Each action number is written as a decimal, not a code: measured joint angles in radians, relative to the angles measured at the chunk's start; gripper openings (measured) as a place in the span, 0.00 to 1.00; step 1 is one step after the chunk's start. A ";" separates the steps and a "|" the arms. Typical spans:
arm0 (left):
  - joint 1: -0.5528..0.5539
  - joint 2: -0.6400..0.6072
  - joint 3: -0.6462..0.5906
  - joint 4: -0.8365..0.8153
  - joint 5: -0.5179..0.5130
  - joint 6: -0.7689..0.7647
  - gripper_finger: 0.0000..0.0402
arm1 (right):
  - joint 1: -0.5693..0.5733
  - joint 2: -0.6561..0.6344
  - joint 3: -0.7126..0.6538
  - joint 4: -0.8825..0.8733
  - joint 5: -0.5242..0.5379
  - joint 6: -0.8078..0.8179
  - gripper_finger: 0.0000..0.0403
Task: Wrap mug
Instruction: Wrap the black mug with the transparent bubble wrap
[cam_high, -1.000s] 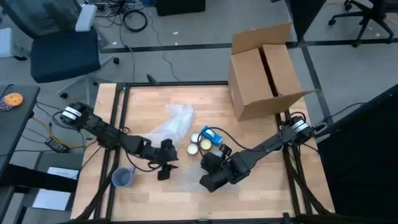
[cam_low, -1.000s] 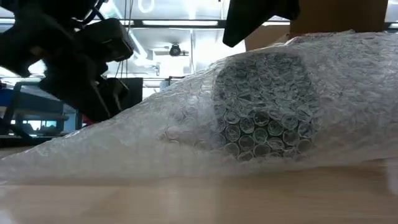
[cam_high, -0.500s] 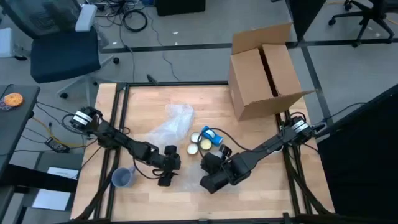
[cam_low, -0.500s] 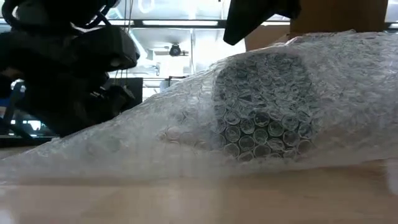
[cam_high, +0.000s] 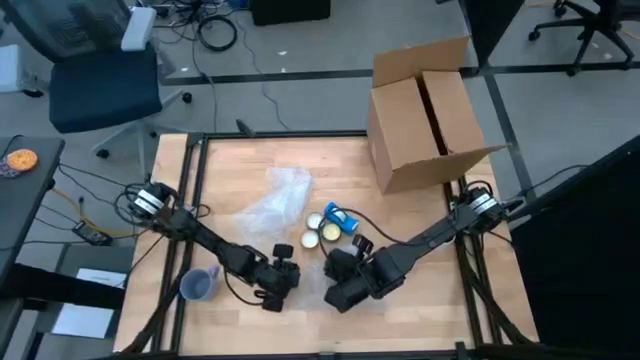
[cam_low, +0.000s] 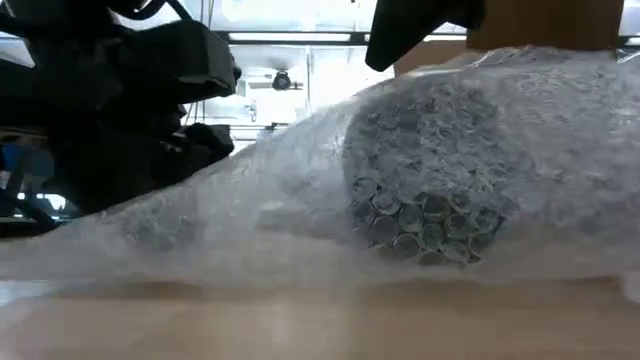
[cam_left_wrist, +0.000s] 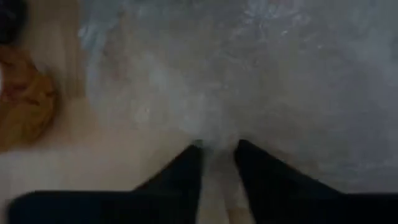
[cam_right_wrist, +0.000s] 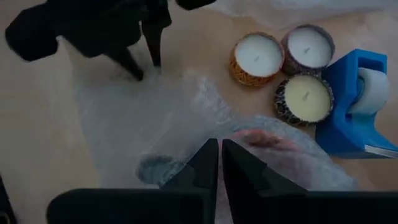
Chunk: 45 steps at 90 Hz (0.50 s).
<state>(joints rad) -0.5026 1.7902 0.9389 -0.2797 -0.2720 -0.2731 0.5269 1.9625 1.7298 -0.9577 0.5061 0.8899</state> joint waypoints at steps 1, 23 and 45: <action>0.000 -0.001 0.004 -0.012 -0.003 -0.005 0.07 | 0.002 0.000 0.000 0.000 -0.001 -0.002 0.00; -0.029 -0.006 0.155 -0.290 -0.056 -0.094 0.00 | 0.059 0.000 0.017 -0.009 -0.026 -0.012 0.00; -0.065 -0.009 0.276 -0.410 -0.091 -0.175 0.00 | 0.163 -0.001 0.023 -0.037 -0.079 0.045 0.00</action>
<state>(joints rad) -0.5675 1.7813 1.2153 -0.6892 -0.3632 -0.4478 0.6903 1.9617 1.7523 -0.9947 0.4267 0.9348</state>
